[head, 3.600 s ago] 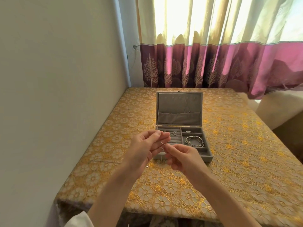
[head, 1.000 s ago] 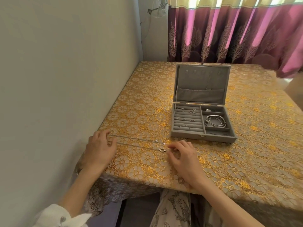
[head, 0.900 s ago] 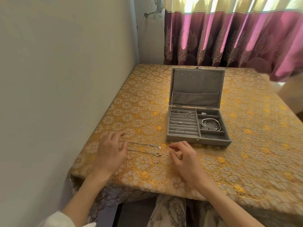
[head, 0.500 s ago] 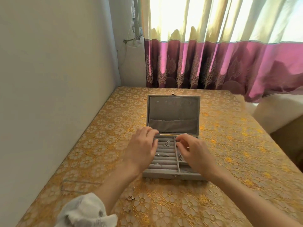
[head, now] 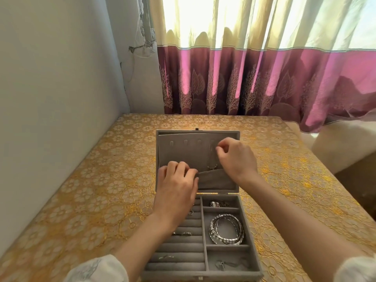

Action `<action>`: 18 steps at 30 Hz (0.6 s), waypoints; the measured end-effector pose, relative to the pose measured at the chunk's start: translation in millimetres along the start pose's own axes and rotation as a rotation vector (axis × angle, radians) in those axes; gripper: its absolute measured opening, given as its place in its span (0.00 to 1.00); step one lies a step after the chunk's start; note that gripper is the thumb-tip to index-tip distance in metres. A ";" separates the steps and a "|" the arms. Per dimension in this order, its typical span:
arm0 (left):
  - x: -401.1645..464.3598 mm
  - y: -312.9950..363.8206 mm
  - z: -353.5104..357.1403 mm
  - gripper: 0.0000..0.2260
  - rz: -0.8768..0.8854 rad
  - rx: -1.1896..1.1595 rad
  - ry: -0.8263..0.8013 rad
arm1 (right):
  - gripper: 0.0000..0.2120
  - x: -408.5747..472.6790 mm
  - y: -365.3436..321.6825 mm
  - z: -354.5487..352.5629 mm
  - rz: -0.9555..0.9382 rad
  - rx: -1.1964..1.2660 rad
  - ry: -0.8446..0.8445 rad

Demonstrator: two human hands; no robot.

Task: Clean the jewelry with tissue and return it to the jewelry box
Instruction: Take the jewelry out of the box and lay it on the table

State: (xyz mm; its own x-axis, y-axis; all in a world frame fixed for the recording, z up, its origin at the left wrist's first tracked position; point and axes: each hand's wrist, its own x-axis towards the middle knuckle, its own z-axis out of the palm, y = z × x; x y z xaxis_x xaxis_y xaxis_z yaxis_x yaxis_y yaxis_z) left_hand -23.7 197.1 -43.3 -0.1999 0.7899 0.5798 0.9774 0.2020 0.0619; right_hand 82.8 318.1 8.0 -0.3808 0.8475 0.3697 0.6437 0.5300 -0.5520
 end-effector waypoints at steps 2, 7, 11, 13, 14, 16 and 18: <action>1.0 -1.9 4.6 0.15 -0.005 -0.014 0.003 | 0.08 5.0 -3.5 6.9 0.025 0.000 0.020; 5.5 -2.3 6.0 0.14 -0.020 -0.076 -0.008 | 0.09 7.8 -5.7 18.2 0.089 0.012 0.057; 2.5 -3.0 6.3 0.13 -0.009 -0.092 -0.011 | 0.10 8.7 -7.4 20.3 0.106 -0.007 0.067; 0.9 -3.5 7.0 0.13 -0.006 -0.114 -0.016 | 0.10 8.7 -8.4 21.5 0.101 -0.028 0.067; 0.4 -3.5 6.9 0.13 -0.005 -0.123 -0.020 | 0.10 8.8 -8.9 21.9 0.102 -0.041 0.065; -0.5 -3.0 6.2 0.13 -0.003 -0.134 -0.027 | 0.11 9.6 -10.2 22.2 0.099 -0.069 0.059; -1.1 -3.1 5.0 0.13 -0.006 -0.143 -0.037 | 0.11 10.3 -11.1 22.5 0.079 -0.102 0.061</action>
State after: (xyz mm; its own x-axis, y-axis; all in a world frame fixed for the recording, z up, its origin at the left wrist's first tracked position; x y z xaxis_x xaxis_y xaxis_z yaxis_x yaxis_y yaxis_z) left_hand -26.8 198.6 -48.2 -0.2056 0.8103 0.5488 0.9754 0.1240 0.1822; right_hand 56.9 321.6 1.1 -0.2870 0.8818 0.3742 0.7356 0.4531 -0.5035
